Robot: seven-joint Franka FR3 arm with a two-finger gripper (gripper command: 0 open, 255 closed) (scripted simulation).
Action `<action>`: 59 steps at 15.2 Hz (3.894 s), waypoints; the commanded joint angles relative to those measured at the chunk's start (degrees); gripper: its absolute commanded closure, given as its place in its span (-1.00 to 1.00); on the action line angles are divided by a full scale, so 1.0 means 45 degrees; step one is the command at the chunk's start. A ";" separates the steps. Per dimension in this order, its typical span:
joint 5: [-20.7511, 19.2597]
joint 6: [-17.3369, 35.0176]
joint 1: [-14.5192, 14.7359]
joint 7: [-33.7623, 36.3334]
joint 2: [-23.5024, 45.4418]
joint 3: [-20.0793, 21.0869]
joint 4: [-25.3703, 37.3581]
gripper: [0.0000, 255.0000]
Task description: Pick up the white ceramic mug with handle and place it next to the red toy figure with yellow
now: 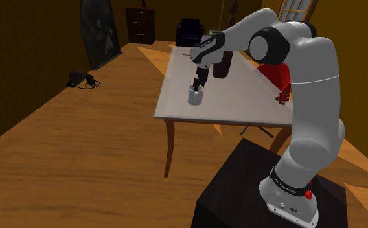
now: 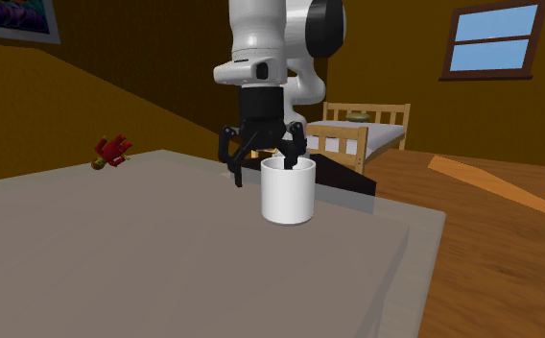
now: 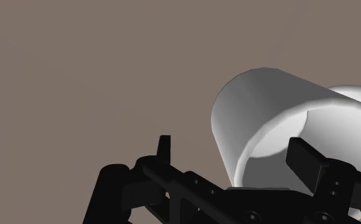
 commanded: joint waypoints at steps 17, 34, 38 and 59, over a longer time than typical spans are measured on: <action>-0.0223 -0.0954 0.0053 0.0167 -0.0496 -0.0118 0.0485 1.00; -0.0586 -0.3505 0.0042 0.0489 -0.1217 -0.0294 0.2364 1.00; -0.0626 -0.4161 0.0005 0.0546 -0.1270 -0.0317 0.2975 1.00; -0.2346 -0.3250 -0.1152 -0.2087 -0.6647 -0.1829 -0.3112 1.00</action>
